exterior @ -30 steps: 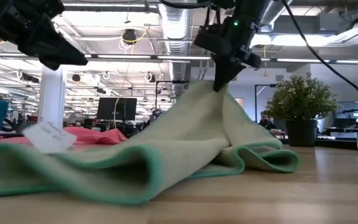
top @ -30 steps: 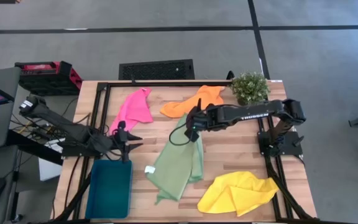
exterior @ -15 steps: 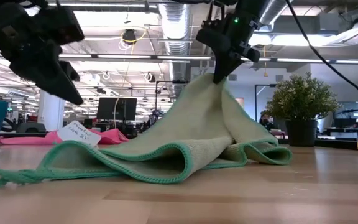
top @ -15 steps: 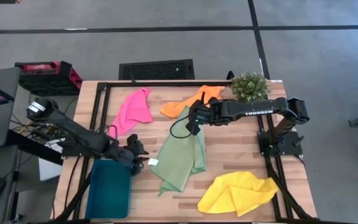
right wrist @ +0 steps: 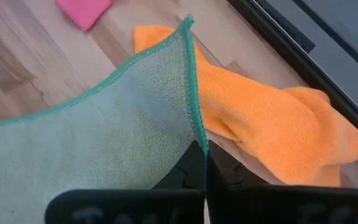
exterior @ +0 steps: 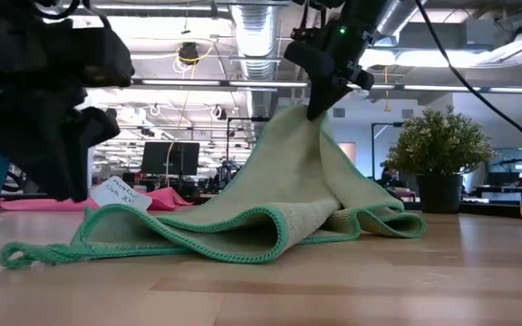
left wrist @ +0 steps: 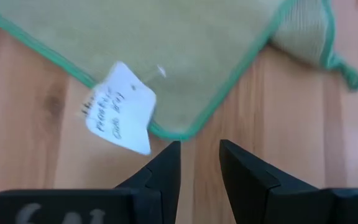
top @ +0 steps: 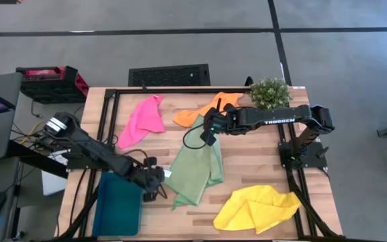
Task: Fold microfiber towels
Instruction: Fold the green microfiber towel
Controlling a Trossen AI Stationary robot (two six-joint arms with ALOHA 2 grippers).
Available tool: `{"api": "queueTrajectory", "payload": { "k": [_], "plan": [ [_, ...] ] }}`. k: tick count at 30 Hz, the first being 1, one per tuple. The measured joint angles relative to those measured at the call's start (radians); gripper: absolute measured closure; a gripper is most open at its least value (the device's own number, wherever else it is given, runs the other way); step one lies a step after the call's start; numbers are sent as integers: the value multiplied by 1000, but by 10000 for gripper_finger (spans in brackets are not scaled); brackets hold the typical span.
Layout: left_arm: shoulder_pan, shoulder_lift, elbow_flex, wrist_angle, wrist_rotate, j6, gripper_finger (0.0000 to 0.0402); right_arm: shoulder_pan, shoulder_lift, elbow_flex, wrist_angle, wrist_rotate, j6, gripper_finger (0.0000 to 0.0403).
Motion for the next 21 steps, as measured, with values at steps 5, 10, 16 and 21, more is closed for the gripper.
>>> {"api": "queueTrajectory", "payload": {
  "k": [5, 10, 16, 21],
  "plan": [
    [-8, 57, 51, -30, -22, 58, 299, 1, 0, 0, 0, 0, -2, 390],
    [-8, 95, 66, -47, -27, 103, 299, 1, 0, 0, 8, 0, -8, 394],
    [-8, 91, 65, -95, -111, 120, 299, 1, 1, 0, 13, -2, -9, 383],
    [-9, 92, 65, -95, -85, 130, 299, 1, 1, 0, 13, -3, -9, 393]
  ]
}}
